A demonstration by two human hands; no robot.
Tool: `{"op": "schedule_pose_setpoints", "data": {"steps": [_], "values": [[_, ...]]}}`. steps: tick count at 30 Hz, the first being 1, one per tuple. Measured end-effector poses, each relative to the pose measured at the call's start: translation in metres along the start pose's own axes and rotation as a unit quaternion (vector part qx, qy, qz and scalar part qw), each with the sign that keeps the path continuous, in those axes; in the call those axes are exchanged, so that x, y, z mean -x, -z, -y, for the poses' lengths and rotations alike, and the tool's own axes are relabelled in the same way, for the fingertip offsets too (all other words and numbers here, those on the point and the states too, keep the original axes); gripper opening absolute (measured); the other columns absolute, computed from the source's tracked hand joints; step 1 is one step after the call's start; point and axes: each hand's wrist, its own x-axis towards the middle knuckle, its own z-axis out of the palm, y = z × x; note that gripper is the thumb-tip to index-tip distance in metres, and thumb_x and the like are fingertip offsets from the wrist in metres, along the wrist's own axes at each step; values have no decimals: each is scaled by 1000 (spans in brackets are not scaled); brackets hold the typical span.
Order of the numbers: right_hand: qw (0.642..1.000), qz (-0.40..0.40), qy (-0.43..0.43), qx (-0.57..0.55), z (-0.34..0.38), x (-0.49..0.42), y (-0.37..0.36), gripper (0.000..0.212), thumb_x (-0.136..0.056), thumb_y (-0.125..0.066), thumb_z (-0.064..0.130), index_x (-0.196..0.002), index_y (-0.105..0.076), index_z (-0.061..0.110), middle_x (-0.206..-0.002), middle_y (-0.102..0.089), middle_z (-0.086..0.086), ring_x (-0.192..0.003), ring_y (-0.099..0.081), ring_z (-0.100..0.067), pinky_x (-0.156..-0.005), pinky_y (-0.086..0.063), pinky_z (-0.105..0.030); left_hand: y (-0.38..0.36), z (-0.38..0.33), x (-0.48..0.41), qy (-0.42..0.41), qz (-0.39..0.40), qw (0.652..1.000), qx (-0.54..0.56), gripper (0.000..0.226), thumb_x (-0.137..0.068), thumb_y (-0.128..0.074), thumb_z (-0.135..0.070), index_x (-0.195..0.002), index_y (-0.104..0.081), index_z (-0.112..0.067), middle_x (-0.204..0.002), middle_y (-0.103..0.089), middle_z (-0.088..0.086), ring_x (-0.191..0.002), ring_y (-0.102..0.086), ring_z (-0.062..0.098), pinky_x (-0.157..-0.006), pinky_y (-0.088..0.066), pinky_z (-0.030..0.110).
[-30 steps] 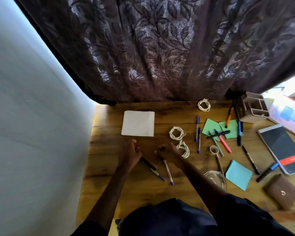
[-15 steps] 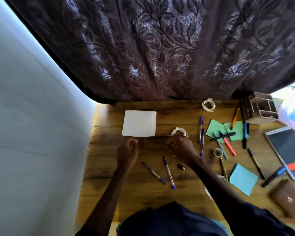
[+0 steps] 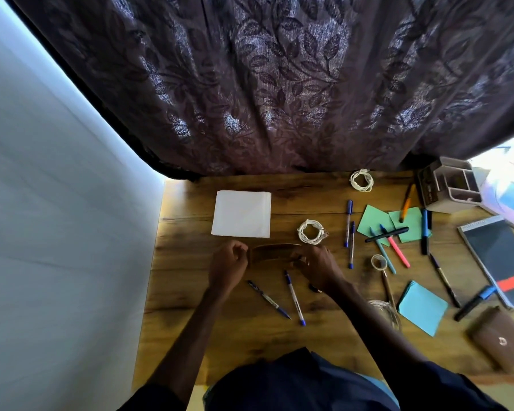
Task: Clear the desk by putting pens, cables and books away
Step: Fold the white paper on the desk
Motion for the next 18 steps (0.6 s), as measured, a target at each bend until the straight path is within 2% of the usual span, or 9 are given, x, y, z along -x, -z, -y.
{"op": "schedule_pose_setpoints", "data": {"steps": [1,3,5,8,10,12,15,18], "values": [[1000,0,9,-3,1,0,-1,15,-89,-72,21,-101,-70,31,-100,-72,9,-86,-67,-7,-68,-57,-26,-1,0,-1,0,2,1000,-2,19,-100,-59,-25,-112,-69,-15,-103,-72,0,-90,-68,12,-81,-60,31],[1000,-9,27,-8,6,1,-3,19,-87,-75,16,-102,-72,28,-99,-73,9,-77,-60,4,-59,-43,-8,-3,2,-1,1,5,1000,-6,19,-100,-59,-24,-113,-69,-15,-103,-72,0,-91,-68,13,-82,-60,33],[999,-15,39,-14,13,4,-5,20,-87,-75,14,-103,-72,25,-99,-73,8,-73,-54,8,-55,-35,-3,-6,3,0,5,2,1000,-5,19,-100,-59,-23,-113,-69,-15,-104,-72,0,-91,-68,12,-81,-59,31],[999,-16,42,-30,10,9,-3,20,-89,-73,12,-106,-72,23,-104,-73,7,-83,-62,3,-63,-47,-9,-9,2,2,12,-5,1000,12,20,-101,-57,-24,-114,-68,-15,-104,-72,0,-87,-66,9,-72,-51,17],[998,-27,30,-40,-1,13,6,18,-90,-71,12,-105,-73,23,-103,-74,6,-85,-67,-2,-69,-57,-21,-13,-2,4,8,12,1000,28,21,-102,-56,-26,-116,-67,-15,-105,-71,-1,-88,-65,7,-69,-48,14],[999,-39,8,-34,-16,21,18,15,-91,-70,13,-103,-74,21,-100,-74,5,-84,-69,-4,-70,-60,-30,-19,-6,6,2,45,998,34,21,-102,-54,-28,-117,-66,-17,-106,-70,-2,-88,-66,7,-71,-52,18],[998,-60,-2,-13,-34,31,33,17,-90,-72,12,-105,-73,18,-103,-73,3,-86,-71,-6,-69,-62,-30,-26,-10,6,3,77,996,38,21,-102,-54,-30,-117,-64,-19,-108,-68,-2,-91,-66,9,-78,-58,29],[998,-59,-3,-6,-33,31,38,18,-89,-73,12,-106,-73,18,-104,-73,3,-89,-71,-5,-72,-62,-32,-29,-11,5,-1,82,996,27,22,-102,-55,-29,-118,-64,-18,-108,-68,-2,-92,-66,11,-81,-59,31]]}}
